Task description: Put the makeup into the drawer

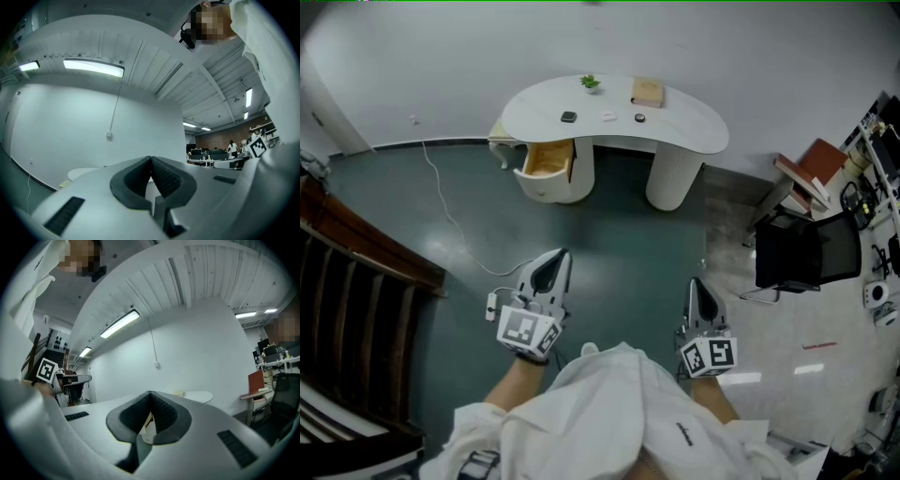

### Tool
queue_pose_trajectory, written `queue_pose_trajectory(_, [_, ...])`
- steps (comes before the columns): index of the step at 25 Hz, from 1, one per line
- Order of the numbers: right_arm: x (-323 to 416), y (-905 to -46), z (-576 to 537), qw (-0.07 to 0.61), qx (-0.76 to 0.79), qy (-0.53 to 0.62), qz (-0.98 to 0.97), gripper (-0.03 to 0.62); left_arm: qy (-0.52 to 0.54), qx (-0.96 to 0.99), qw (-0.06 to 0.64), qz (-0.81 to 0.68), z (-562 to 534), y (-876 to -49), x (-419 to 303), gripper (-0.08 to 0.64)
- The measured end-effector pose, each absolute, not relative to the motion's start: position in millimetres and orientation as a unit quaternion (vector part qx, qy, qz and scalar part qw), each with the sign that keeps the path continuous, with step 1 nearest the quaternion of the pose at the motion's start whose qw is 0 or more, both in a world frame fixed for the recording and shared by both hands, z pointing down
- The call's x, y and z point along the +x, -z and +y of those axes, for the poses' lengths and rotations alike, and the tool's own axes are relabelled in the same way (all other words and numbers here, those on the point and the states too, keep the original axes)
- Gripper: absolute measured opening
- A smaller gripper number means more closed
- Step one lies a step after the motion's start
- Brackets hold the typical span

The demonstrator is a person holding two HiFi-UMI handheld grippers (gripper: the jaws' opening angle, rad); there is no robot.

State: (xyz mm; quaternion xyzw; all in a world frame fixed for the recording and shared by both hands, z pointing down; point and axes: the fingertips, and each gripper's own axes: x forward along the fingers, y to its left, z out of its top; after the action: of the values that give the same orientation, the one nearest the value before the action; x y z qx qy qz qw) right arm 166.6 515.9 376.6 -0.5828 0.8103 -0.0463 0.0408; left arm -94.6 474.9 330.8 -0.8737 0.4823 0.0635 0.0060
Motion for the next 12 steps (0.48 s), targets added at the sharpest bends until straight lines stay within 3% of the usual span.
queue_pose_trajectory(6, [149.7, -375.7, 512.9, 0.036, -0.587, 0.044, 0.808, 0.017, -0.064, -0.885, 0.013, 0.46, 471.5, -329.3, -100.2, 0.028])
queue_pose_trajectory(9, [141.2, -376.6, 512.2, 0.035, -0.588, 0.042, 0.807, 0.017, -0.063, -0.894, 0.009, 0.444, 470.6, -333.1, -100.6, 0.132])
queue_pose_trajectory(12, [130.9, -378.5, 512.6, 0.034, -0.59, 0.044, 0.805, 0.017, -0.058, -0.9, 0.011, 0.433, 469.5, -336.0, -103.5, 0.143])
